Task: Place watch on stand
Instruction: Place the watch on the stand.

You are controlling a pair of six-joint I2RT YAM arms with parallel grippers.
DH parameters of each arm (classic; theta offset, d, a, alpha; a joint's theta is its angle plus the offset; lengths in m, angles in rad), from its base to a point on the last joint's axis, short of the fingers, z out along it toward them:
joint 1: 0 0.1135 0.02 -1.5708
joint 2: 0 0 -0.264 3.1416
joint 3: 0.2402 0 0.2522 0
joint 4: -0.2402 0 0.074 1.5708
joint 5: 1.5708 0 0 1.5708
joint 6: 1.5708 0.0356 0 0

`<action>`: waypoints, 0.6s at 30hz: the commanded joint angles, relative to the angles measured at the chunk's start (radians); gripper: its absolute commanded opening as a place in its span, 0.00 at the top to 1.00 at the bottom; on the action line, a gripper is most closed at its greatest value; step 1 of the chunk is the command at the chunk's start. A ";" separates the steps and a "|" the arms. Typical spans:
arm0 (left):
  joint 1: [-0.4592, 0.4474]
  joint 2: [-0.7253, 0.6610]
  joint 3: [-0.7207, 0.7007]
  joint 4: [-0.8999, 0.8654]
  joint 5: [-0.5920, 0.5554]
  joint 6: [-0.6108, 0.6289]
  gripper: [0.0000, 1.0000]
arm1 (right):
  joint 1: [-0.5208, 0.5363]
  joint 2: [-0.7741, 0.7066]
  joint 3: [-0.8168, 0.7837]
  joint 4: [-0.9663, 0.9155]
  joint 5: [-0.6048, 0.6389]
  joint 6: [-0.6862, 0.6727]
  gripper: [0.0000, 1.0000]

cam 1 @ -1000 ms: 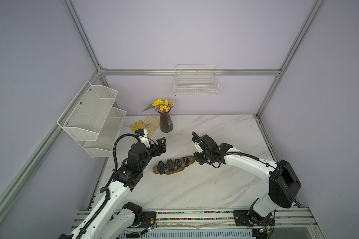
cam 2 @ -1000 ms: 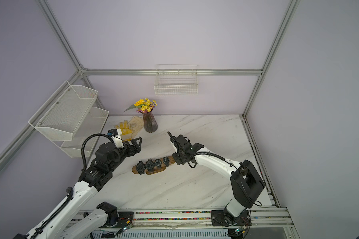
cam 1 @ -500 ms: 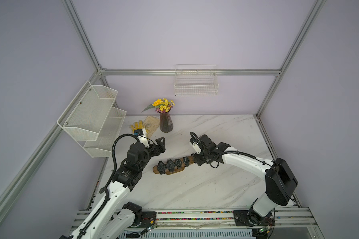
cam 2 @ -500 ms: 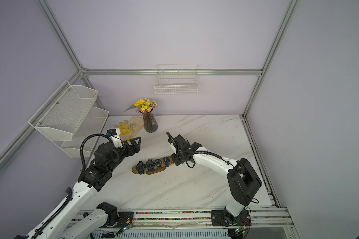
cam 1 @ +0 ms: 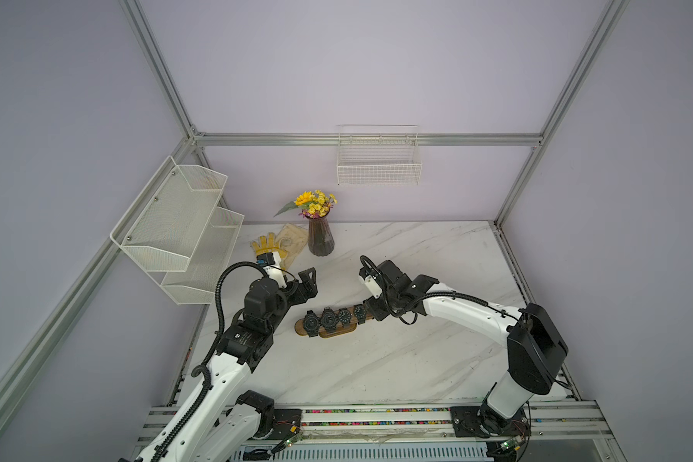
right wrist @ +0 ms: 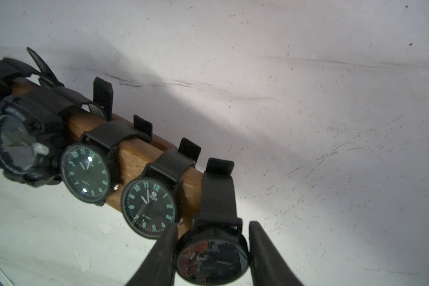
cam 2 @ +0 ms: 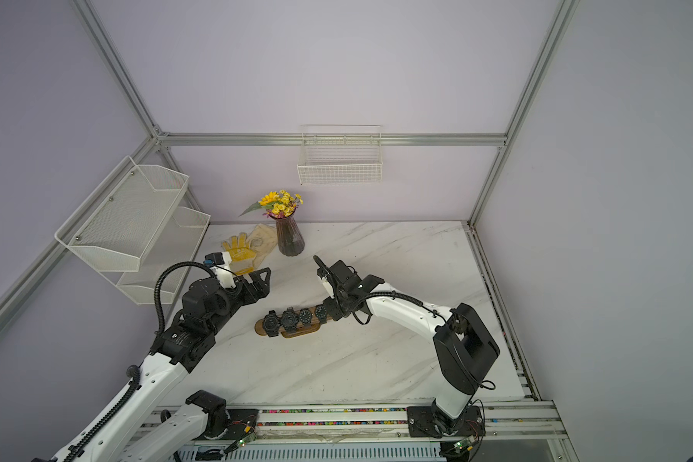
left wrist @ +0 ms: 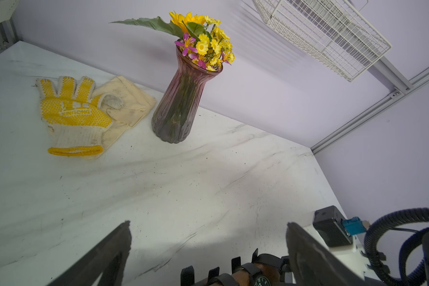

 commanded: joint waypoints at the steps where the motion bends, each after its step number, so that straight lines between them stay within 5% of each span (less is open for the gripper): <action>1: 0.009 -0.014 -0.012 0.023 0.008 0.015 0.03 | 0.010 0.014 0.032 -0.003 -0.018 -0.003 0.68; 18: 0.019 -0.037 -0.026 0.018 0.007 0.014 0.03 | 0.032 0.031 0.054 -0.021 -0.004 -0.010 0.68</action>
